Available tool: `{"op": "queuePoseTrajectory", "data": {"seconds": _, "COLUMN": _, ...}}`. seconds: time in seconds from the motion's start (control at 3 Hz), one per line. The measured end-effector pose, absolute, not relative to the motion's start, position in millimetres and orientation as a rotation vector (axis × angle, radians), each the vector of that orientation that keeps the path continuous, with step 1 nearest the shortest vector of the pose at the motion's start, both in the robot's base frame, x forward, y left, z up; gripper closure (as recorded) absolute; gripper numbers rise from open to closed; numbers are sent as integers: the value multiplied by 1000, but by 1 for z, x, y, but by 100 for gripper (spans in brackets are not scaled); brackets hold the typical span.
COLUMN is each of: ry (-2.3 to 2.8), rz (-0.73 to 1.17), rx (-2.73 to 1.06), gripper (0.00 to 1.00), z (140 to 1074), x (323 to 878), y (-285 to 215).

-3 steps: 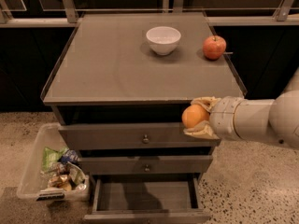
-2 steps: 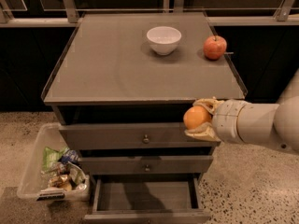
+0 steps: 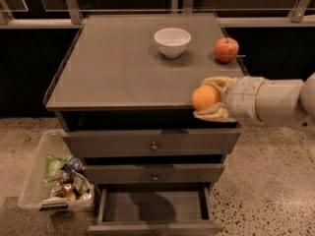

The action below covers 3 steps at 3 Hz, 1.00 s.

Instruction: Pick orange from bottom drawer and place on counter

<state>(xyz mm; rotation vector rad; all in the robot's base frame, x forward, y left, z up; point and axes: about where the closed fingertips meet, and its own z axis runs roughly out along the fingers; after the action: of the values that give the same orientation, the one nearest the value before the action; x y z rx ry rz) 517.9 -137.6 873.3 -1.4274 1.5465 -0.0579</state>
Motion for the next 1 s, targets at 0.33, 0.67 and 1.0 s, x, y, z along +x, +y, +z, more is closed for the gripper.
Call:
{"op": "queuePoseTrajectory", "data": {"seconds": 0.33, "ry": 1485, "rz": -68, "rx": -1475, "gripper": 100, "z": 901, "x": 540, "y": -131}}
{"op": "queuePoseTrajectory", "data": {"seconds": 0.67, "ry": 1434, "rz": -10, "rx": -1510, "gripper": 100, "z": 907, "x": 571, "y": -115}}
{"op": "queuePoseTrajectory", "data": {"seconds": 1.0, "ry": 1395, "rz": 69, "rx": -1544, "gripper": 100, "z": 902, "x": 603, "y": -94}}
